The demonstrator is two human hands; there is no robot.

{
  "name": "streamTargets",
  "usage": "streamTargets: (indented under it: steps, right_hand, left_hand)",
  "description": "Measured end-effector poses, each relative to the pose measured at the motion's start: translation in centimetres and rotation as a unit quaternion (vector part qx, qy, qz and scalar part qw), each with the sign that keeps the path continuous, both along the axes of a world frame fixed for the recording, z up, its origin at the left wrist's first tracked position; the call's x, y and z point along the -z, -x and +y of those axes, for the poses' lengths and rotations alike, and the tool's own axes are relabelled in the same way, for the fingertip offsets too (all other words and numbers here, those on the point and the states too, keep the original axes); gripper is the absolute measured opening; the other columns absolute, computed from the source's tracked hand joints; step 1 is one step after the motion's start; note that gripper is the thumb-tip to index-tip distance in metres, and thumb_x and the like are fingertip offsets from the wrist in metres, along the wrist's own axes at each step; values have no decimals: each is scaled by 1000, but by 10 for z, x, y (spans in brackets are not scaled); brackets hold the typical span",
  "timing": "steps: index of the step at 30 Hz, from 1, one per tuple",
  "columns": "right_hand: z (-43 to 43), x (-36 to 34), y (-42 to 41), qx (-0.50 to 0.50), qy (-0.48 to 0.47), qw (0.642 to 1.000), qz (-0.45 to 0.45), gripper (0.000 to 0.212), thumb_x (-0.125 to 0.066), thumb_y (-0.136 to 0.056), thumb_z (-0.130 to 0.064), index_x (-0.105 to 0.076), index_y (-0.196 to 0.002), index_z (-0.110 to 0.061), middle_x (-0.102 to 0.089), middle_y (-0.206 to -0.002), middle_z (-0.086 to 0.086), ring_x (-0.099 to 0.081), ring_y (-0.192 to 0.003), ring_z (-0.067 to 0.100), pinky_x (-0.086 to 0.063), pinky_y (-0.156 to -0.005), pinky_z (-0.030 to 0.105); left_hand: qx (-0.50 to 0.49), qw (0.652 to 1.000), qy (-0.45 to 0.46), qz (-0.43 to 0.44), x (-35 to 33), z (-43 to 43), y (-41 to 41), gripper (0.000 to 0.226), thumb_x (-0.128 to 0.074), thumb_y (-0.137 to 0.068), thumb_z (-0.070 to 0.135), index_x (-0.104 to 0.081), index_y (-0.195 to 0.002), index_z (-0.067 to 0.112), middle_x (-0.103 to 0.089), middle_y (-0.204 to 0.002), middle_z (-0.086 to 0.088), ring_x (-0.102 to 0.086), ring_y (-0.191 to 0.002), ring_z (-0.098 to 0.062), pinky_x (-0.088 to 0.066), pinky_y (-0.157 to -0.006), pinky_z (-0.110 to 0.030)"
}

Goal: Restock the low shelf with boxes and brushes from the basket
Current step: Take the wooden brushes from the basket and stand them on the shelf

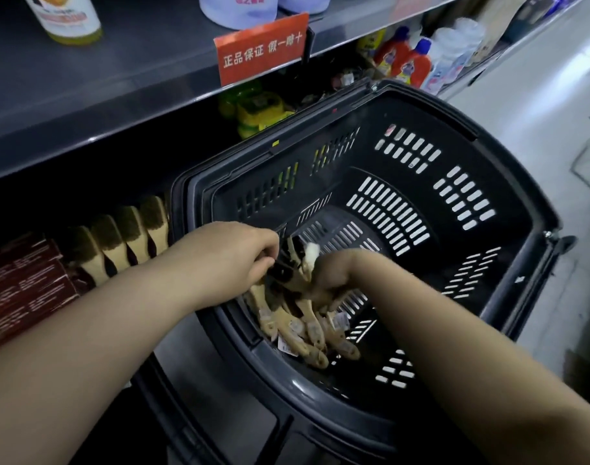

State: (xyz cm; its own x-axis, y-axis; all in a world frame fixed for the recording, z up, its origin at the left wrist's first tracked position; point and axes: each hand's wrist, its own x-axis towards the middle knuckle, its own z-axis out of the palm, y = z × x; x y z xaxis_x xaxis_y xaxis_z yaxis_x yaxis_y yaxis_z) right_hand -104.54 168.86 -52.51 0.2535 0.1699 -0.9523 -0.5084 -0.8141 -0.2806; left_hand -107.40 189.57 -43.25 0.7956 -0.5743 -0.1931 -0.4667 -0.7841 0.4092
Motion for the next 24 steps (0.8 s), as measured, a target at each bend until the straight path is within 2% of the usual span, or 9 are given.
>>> streamTargets:
  steps: [3, 6, 9, 11, 13, 16, 19, 22, 24]
  right_hand:
    - [-15, -46, 13, 101, -87, 990, -39, 7, -54, -92, -4, -57, -95, 2, -68, -72, 9, -68, -58, 12, -55, -53, 21]
    - [-17, -81, 35, 187, -209, 959, -47, 13, -55, -91, -7, -55, -102, -1, -70, -76, 9, -69, -65, 15, -57, -58, 24]
    - [1, -102, 54, 220, -316, 921, -57, 17, -54, -91, -9, -52, -106, -3, -69, -78, 8, -69, -67, 15, -57, -60, 22]
    - [17, -104, 64, 201, -328, 914, -129, 23, -58, -89, -10, -50, -110, -5, -69, -78, 4, -68, -68, 14, -57, -60, 22]
    - [28, -104, 67, 150, -317, 915, -201, 26, -64, -86, -12, -53, -110, -8, -69, -80, 1, -67, -73, 16, -58, -67, 25]
    - [27, -108, 59, 85, -362, 913, -165, 17, -59, -90, -14, -63, -104, -22, -71, -89, -2, -68, -83, 15, -55, -76, 24]
    - [15, -90, 34, 142, -298, 925, -189, 18, -51, -95, -15, -68, -92, -19, -72, -86, -3, -66, -81, 10, -54, -72, 20]
    - [14, -41, 10, 199, -126, 943, -237, 18, -46, -97, -16, -63, -96, -12, -66, -86, 5, -60, -74, 14, -53, -66, 24]
    - [19, -1, 1, 131, -16, 962, -240, 22, -46, -96, -18, -60, -108, -7, -61, -98, 9, -58, -83, 20, -53, -80, 34]
  left_hand:
    - [-70, 994, 69, 43, -8, -6, 8, 14, -45, -96, 26, -57, -102, 29, -63, -82, 12, -59, -73, -6, -51, -65, -32]
    - [-208, 954, 185, 112, -16, -15, 16, 17, -42, -98, 24, -59, -99, 22, -66, -91, 11, -65, -82, -10, -54, -78, -34]
    - [-289, 855, 314, 293, -20, -26, 31, 20, -44, -97, 34, -55, -96, 17, -67, -104, -5, -65, -96, -18, -53, -89, -38]
    - [-323, 789, 382, 358, -20, -30, 37, 36, -54, -91, 41, -52, -110, 11, -66, -111, -13, -65, -101, -27, -52, -92, -45]
    - [-372, 763, 407, 337, -16, -28, 35, 50, -62, -86, 39, -47, -121, 7, -65, -110, -15, -64, -101, -31, -50, -92, -49]
    - [-429, 753, 406, 289, -13, -23, 21, 29, -57, -91, 20, -51, -114, 3, -65, -95, -14, -66, -85, -26, -57, -79, -45]
    - [-445, 711, 433, 330, -15, -17, 14, 16, -54, -93, 17, -57, -90, 2, -57, -67, -5, -60, -54, -12, -55, -51, -24]
    - [-430, 712, 419, 365, -18, -11, 11, 31, -71, -80, 34, -57, -80, 6, -48, -45, 4, -51, -38, -6, -47, -50, -22]
    - [-428, 685, 443, 388, -19, -10, 8, 30, -70, -81, 32, -55, -87, 7, -46, -44, 6, -43, -37, -4, -43, -42, -19]
